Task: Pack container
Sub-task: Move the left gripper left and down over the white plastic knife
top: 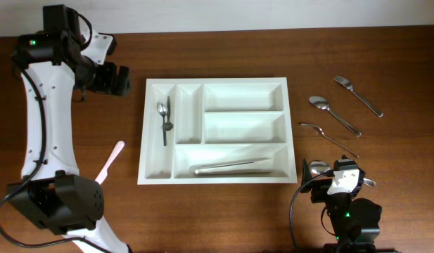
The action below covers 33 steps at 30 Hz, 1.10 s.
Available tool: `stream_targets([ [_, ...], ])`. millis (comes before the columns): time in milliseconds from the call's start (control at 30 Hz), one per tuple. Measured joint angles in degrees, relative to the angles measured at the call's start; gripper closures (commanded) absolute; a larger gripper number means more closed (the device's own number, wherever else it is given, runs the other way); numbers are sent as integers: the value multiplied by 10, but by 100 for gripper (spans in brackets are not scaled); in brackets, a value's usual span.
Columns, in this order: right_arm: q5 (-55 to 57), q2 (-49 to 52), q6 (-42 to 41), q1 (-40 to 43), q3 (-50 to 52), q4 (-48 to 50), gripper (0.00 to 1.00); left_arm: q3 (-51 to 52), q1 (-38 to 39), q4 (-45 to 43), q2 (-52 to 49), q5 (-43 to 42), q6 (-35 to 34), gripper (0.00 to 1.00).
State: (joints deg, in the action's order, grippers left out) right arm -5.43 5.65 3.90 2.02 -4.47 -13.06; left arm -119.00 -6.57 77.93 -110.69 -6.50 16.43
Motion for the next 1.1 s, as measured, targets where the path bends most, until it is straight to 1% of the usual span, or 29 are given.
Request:
stream_targets([
  [100,0,0,0,0,0,0,1,18,-2,-26,14,41,0,1],
  [200,0,0,0,0,0,0,1,62,-3,-68,41,68,0,1],
  [367,0,0,0,0,0,0,1,177,-2,-155,110,95,0,1],
  [467,0,0,0,0,0,0,1,260,-3,-183,157,111,0,1],
  [567,0,0,0,0,0,0,1,341,-5,-191,208,122,0,1],
  [700,0,0,0,0,0,0,1,416,-19,-197,280,132,0,1],
  [1000,0,0,0,0,0,0,1,499,-62,-183,476,141,0,1],
  [1100,0,0,0,0,0,0,1,544,-70,-182,507,142,0,1],
])
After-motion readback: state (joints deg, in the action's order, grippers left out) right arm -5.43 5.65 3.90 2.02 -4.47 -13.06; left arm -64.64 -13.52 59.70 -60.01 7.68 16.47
